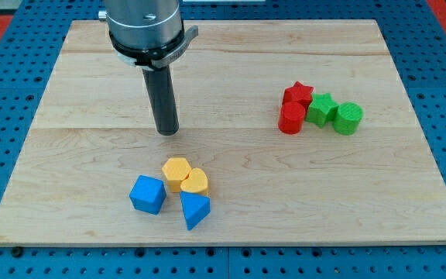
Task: Move the red blocks vertically above to the green blocks
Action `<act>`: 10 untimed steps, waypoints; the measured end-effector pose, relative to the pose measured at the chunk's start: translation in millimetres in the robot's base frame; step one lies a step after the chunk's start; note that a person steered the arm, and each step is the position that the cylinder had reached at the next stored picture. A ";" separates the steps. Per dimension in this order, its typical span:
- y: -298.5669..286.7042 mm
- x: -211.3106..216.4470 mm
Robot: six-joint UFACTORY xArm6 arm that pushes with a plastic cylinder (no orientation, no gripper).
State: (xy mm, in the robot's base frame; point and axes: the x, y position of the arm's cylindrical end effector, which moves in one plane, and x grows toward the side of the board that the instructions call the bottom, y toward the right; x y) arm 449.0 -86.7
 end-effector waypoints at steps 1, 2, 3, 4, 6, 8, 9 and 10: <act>-1.9 0.0; -2.1 0.0; -2.1 -12.3; -1.9 -19.0; 81.7 -5.6; 124.3 16.3; 177.7 14.9; 180.3 -7.5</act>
State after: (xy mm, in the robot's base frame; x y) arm 441.5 93.7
